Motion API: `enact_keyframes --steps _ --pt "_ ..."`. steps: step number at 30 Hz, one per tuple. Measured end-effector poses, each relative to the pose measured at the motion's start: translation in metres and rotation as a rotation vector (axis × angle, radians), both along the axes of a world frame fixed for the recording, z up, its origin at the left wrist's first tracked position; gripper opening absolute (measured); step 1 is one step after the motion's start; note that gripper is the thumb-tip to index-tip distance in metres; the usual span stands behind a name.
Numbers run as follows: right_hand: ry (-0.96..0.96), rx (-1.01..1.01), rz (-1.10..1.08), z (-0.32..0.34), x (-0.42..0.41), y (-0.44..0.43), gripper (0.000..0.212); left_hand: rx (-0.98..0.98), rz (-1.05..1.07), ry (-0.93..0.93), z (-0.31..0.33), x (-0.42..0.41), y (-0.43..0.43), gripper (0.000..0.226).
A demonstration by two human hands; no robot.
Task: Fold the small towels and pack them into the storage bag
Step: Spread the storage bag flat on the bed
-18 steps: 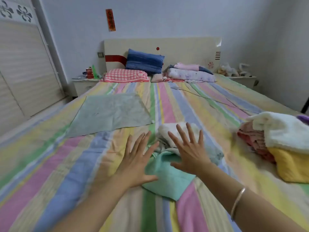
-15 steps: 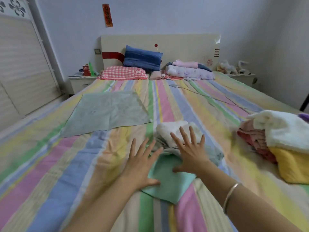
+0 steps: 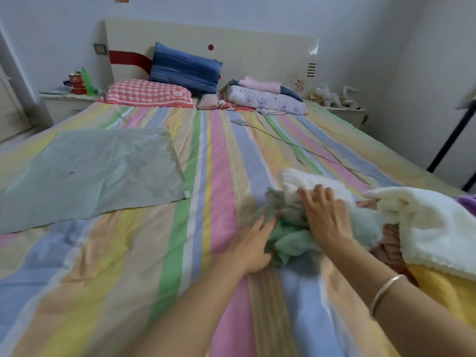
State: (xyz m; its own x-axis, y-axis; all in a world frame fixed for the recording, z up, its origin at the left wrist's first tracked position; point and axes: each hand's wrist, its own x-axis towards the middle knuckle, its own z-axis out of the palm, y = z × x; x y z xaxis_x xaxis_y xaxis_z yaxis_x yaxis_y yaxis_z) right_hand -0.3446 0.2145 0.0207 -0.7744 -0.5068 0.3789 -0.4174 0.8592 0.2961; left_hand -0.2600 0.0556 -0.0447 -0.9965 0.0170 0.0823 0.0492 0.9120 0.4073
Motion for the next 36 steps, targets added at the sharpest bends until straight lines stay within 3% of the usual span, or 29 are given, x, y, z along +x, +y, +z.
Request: enact_keyframes --steps 3,5,10,14,20,26,31,36 --pt "-0.334 -0.083 -0.133 0.005 -0.008 0.005 0.085 0.037 -0.022 0.073 0.006 -0.010 -0.008 0.090" --pt "-0.400 -0.190 -0.023 0.006 0.005 -0.016 0.094 0.004 0.067 0.142 0.008 -0.005 -0.029 0.080" --pt "-0.314 -0.343 0.334 -0.015 0.050 -0.084 0.073 -0.175 0.427 0.289 -0.016 0.026 -0.108 0.061" --pt "-0.361 -0.364 0.366 -0.040 0.063 -0.110 0.064 -0.355 0.657 0.147 -0.030 0.053 -0.182 0.068" --pt "-0.444 -0.404 0.397 -0.054 0.063 -0.150 0.060 -0.537 0.824 -0.108 -0.026 0.075 -0.256 0.077" --pt "-0.603 -0.447 0.425 -0.063 0.069 -0.180 0.058 -0.594 0.783 -0.160 -0.007 0.078 -0.282 0.031" --pt "-0.686 -0.521 0.389 -0.059 0.071 -0.185 0.054 -0.690 0.720 -0.101 0.005 0.077 -0.289 0.024" --pt "-0.735 -0.570 0.378 -0.060 0.080 -0.176 0.042 -0.556 0.683 0.053 0.008 0.085 -0.243 0.019"
